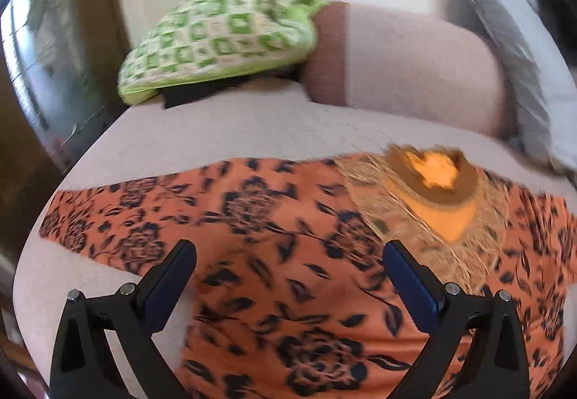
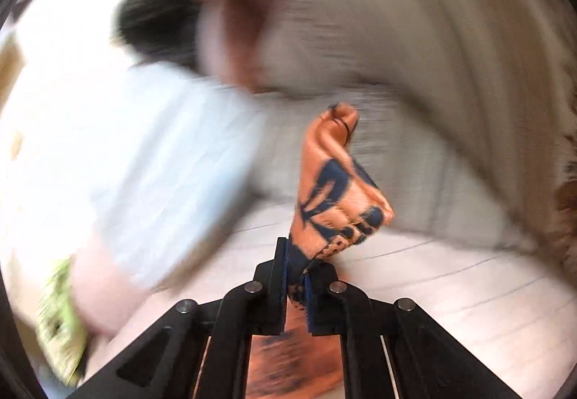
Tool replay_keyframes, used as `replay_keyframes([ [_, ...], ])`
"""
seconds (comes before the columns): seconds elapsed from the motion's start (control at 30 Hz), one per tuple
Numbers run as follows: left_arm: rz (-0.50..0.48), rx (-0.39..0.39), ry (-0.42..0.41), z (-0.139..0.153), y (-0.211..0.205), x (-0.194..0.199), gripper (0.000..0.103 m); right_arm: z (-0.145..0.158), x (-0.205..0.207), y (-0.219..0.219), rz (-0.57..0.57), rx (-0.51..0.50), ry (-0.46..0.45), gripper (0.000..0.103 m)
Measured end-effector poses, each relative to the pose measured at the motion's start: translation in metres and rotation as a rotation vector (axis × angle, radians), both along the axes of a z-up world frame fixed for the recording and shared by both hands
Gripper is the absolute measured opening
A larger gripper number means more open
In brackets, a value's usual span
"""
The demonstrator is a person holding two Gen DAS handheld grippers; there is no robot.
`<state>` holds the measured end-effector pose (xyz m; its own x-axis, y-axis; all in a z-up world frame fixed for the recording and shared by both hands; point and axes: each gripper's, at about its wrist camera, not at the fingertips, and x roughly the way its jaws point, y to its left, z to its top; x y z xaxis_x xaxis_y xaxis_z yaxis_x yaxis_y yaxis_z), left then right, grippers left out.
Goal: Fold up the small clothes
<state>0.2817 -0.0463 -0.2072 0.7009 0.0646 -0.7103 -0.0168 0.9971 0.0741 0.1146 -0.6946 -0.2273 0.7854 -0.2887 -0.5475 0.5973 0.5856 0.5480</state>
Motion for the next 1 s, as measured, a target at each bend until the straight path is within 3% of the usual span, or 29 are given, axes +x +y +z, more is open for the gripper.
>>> replay_keyframes([
  [0.13,0.076,0.027,-0.057,0.015,0.038,0.001,0.103,0.046,0.047,0.104,0.239,-0.028,-0.085,0.007],
  [0.33,0.18,0.034,-0.06,0.015,0.093,0.009,0.103,0.063,0.117,0.262,0.54,0.013,-0.132,0.007],
  [0.47,0.256,0.064,-0.059,0.012,0.131,0.014,0.103,0.039,0.143,0.384,0.694,0.065,-0.1,0.007],
  [0.6,0.305,0.04,-0.037,0.013,0.166,0.015,0.103,-0.001,0.183,0.479,0.81,0.139,-0.042,0.007],
  [0.73,0.341,0.017,-0.026,0.015,0.191,0.013,0.103,-0.037,0.208,0.568,0.917,0.08,0.164,0.014],
  [0.87,0.36,0.007,-0.021,0.015,0.206,0.012,0.103,-0.04,0.211,0.604,1.034,0.022,0.233,0.035],
  [0.93,0.375,0.01,-0.01,0.013,0.212,0.013,0.103,-0.028,0.197,0.604,1.089,-0.03,0.179,0.052],
  [0.97,0.385,0.005,0.001,0.012,0.216,0.014,0.103,-0.022,0.191,0.602,1.097,-0.052,0.155,0.07],
  [1.0,0.4,-0.009,0.022,0.009,0.223,0.015,0.103,-0.016,0.184,0.597,1.095,-0.073,0.116,0.074],
])
